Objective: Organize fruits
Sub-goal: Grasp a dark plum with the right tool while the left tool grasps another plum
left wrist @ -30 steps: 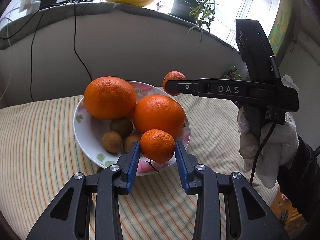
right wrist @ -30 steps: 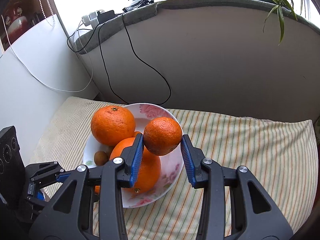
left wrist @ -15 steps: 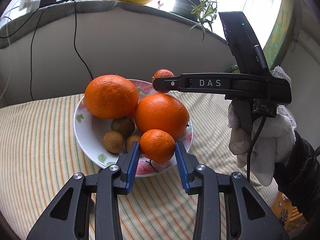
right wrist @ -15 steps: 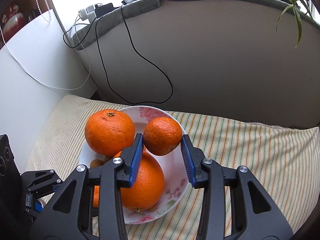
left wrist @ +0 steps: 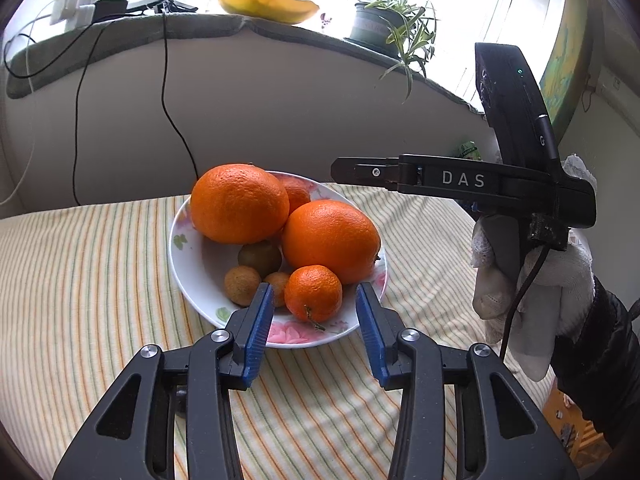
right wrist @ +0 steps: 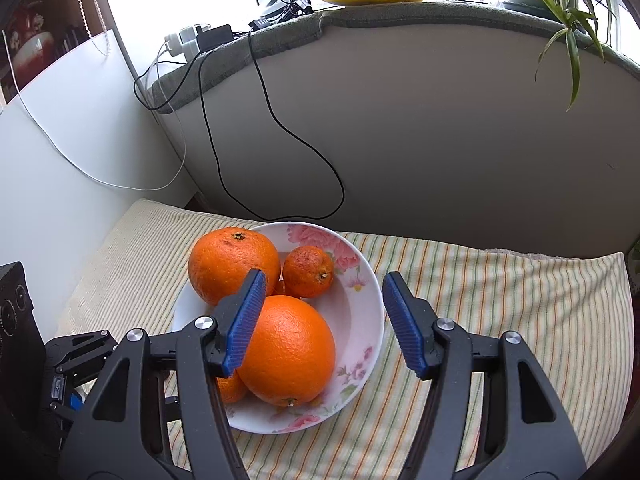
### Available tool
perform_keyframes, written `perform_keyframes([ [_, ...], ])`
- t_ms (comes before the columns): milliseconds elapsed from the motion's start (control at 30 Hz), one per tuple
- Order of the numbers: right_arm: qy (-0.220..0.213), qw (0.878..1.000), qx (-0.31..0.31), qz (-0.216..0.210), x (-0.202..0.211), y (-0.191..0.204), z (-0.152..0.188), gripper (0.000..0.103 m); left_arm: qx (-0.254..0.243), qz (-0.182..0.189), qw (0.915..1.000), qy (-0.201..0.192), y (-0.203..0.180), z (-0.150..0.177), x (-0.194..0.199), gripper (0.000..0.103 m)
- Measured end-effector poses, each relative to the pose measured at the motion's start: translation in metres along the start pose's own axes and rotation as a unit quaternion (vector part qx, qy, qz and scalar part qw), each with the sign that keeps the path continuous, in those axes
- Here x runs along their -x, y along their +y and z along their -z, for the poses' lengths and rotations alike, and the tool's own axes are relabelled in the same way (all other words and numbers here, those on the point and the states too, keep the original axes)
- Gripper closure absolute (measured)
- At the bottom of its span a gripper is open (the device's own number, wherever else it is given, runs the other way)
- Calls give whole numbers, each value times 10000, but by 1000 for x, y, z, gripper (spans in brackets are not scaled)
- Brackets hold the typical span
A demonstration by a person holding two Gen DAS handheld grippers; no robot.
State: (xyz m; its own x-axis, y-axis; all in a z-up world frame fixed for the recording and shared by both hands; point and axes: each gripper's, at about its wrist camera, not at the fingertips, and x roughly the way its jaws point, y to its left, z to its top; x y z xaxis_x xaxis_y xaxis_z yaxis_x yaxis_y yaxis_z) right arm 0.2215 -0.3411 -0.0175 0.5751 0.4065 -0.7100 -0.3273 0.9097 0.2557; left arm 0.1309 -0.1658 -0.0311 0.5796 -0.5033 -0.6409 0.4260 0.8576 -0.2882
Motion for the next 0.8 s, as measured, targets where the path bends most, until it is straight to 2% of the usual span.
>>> perform_keyframes([
  [200,-211,9998,-15,-51,27,10,13,40,-18,-142,9999,-90,14,12,23,62],
  [367,-302,9992,-21,-271,50,25,33,40,100,-388,9992,-66,38,32,42,62],
  [433,-295,9989,-5,-378,55,34,42,43,181,-469,9987,-33,47,39,48,62],
  [533,-187,9981,4,-580,55,48,55,51,290,-573,9979,-6,58,48,54,62],
  [667,67,9961,32,-879,48,68,75,56,359,-588,9976,59,65,56,55,62],
  [800,411,9946,94,-952,30,88,92,62,406,-495,9978,145,68,61,51,62],
])
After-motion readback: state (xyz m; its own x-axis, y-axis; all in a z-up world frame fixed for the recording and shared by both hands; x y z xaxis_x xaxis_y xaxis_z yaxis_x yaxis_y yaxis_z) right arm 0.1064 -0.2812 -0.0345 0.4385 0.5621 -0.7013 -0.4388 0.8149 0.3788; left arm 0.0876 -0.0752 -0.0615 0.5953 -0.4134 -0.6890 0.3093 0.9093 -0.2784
